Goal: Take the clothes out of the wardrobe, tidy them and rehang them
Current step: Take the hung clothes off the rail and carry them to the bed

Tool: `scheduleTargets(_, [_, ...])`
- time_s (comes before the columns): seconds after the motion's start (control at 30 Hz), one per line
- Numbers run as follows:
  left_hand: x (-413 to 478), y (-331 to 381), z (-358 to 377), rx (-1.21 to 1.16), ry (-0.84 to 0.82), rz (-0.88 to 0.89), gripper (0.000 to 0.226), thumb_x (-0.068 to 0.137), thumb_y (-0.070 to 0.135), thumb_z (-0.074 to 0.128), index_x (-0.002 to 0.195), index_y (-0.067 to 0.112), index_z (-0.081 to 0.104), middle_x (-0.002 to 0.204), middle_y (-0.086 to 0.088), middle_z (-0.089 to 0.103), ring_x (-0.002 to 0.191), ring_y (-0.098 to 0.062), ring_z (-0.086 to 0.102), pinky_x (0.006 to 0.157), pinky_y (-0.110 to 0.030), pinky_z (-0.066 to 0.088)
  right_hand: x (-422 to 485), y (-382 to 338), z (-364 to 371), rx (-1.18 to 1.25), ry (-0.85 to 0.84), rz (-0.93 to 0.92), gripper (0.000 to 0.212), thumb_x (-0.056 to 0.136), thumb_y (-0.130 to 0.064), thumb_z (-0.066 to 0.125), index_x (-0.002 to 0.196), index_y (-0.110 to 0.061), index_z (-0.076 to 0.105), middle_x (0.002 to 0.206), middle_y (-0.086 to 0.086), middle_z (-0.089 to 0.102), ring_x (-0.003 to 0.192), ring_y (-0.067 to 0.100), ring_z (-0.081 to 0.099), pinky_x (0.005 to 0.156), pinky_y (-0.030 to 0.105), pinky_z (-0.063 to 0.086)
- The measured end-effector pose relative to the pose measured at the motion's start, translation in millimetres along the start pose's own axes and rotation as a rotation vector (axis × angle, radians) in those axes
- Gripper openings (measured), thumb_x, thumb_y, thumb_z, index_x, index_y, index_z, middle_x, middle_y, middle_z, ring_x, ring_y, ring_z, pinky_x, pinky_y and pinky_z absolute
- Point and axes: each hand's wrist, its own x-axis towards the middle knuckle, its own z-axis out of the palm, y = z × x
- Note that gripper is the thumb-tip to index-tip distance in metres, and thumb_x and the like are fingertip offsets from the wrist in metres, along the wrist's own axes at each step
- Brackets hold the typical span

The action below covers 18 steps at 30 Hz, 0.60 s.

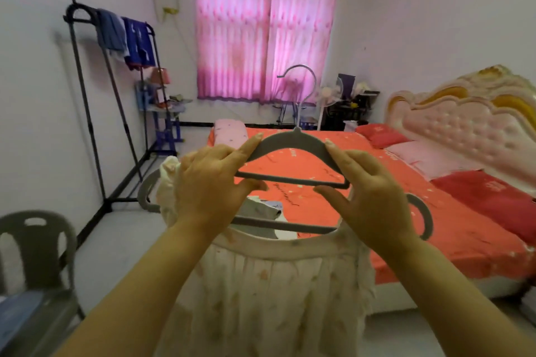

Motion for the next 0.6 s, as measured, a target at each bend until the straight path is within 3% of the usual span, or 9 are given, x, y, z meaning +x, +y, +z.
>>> scheduleTargets(0.27, [26,-76,96,0.024,0.002,-0.065,0.067,0.067,0.042,0.076,0.126,0.017,0.057,0.08,-0.005,0.067,0.072,-0.029,0.059,0.068,-0.039,0.04,42,59,115,0.044,-0.044,-0.05,0.064,0.07,-0.023,0.08,0.125,-0.002,0.057,0.103,0.014,0.066,0.086,0.032,0.064,0.074,0.04,0.055])
scheduleTargets(0.6, [103,-208,223,0.032,-0.068,-0.108,0.068,0.064,0.041,0.08,0.124,0.018,0.06,0.075,-0.004,0.064,0.068,-0.029,0.056,0.066,-0.042,0.041,127,128,281,0.048,-0.101,-0.036,0.065,0.069,-0.021,0.082,0.127,-0.004,0.056,0.103,0.012,0.066,0.085,0.03,0.063,0.072,0.035,0.053])
